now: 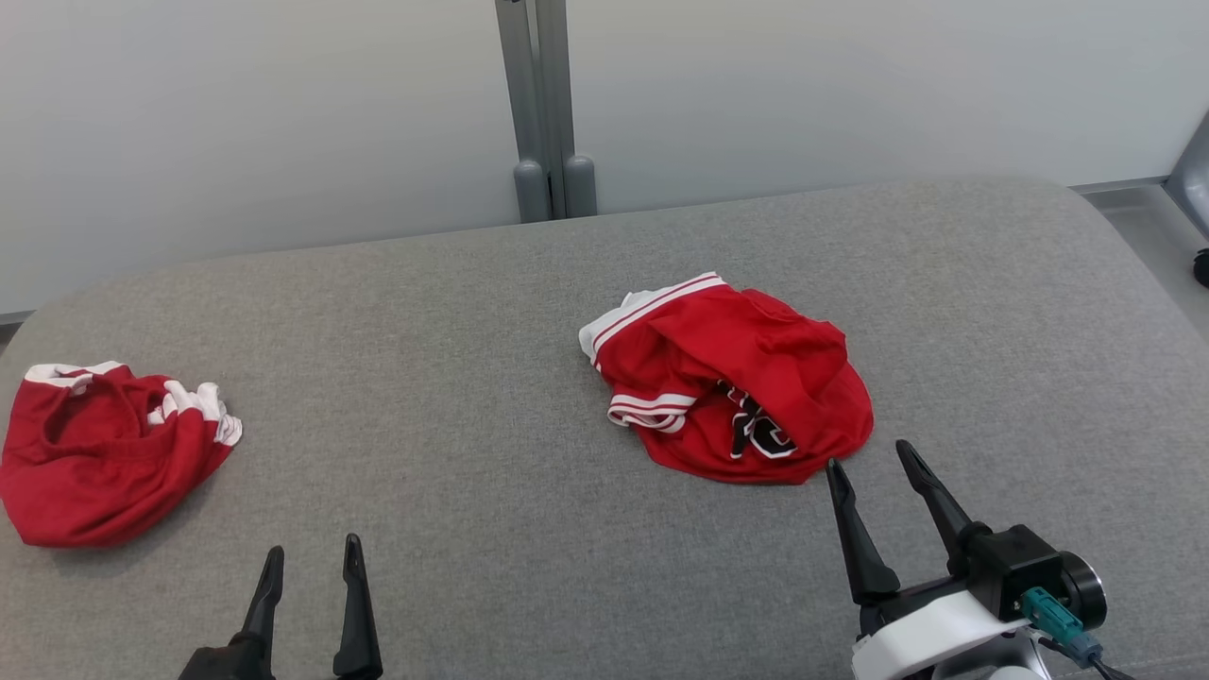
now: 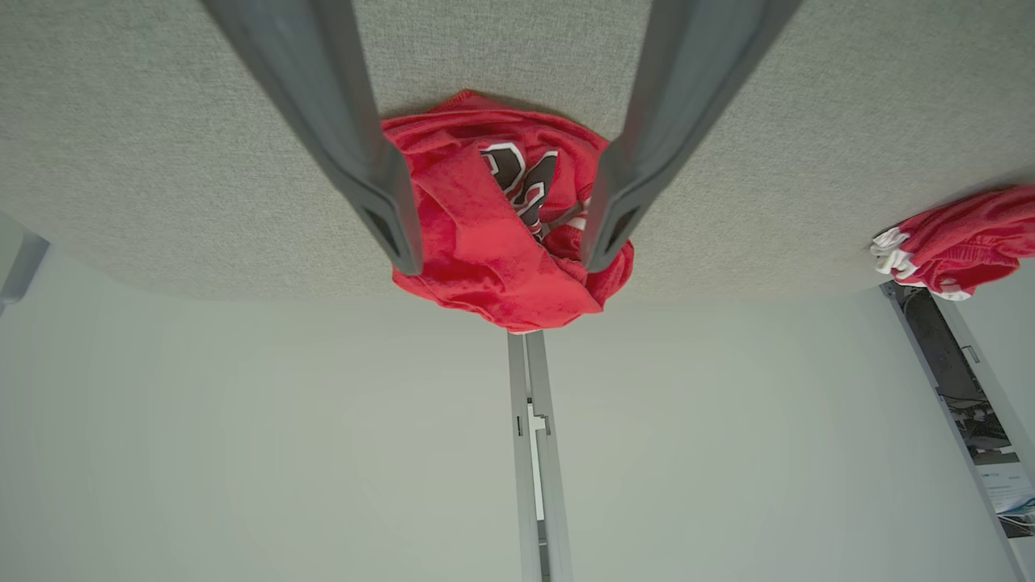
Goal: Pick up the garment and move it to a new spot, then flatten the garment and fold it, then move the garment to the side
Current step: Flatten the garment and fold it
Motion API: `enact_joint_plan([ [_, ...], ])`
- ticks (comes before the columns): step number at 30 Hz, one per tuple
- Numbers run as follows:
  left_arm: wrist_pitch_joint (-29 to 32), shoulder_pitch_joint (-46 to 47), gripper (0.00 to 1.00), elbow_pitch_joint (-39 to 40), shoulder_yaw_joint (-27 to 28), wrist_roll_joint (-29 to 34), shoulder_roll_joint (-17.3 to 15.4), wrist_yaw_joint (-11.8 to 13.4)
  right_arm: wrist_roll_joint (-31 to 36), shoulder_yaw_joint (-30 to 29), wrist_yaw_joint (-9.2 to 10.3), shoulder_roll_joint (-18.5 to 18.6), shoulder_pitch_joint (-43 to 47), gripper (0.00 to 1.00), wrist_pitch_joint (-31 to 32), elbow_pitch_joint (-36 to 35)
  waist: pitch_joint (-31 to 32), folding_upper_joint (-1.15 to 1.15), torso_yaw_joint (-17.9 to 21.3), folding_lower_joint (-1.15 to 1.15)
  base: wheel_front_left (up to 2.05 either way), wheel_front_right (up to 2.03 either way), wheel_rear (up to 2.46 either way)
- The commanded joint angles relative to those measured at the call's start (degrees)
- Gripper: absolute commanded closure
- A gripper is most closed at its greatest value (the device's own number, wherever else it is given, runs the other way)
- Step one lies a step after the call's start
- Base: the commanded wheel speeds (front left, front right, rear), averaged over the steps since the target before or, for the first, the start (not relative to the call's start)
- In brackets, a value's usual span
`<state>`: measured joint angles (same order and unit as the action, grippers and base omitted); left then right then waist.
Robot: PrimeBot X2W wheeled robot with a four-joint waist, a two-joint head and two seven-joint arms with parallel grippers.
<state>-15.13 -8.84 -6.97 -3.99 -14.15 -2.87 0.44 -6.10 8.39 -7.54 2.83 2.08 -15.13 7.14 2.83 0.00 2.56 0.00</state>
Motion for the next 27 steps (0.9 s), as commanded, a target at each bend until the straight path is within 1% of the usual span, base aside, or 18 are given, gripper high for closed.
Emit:
enact_joint_plan([
  [1, -0.02, 0.19, 0.0, 0.07, -0.05, 0.19, -0.04, -0.11, -0.26, -0.07, 0.09, 0.11, 0.7, 0.0, -0.03, 0.02, -0.06, 0.0, -0.02, 0.0, 0.0, 0.0, 0.0],
  [12, -0.02, 0.65, 0.0, -0.08, 0.26, 0.81, -0.04, -0.14, 0.05, -0.39, 0.1, 0.11, 0.79, 0.0, -0.03, 0.06, -0.51, 0.0, -0.28, 0.0, 0.0, 0.0, 0.0],
  [18, -0.02, 2.1, 0.0, -0.34, 0.29, 1.6, -0.04, -0.77, 0.2, -0.37, 0.09, 0.11, 0.43, 0.0, -0.03, -0.38, -1.43, 0.0, -0.45, 0.0, 0.0, 0.0, 0.0],
  [23, -0.02, 7.26, 0.0, -2.55, -1.57, 2.29, -0.05, -3.42, 0.32, -0.06, 0.09, 0.11, -1.32, 0.0, -0.03, -1.02, -4.14, 0.0, -0.04, 0.0, 0.0, 0.0, 0.0],
  [27, -0.02, 14.29, 0.0, -8.18, -4.93, 1.19, -0.08, -5.96, 0.93, 0.46, 0.09, 0.11, -2.78, 0.0, -0.03, -1.53, -7.34, 0.0, 0.83, 0.0, 0.0, 0.0, 0.0],
])
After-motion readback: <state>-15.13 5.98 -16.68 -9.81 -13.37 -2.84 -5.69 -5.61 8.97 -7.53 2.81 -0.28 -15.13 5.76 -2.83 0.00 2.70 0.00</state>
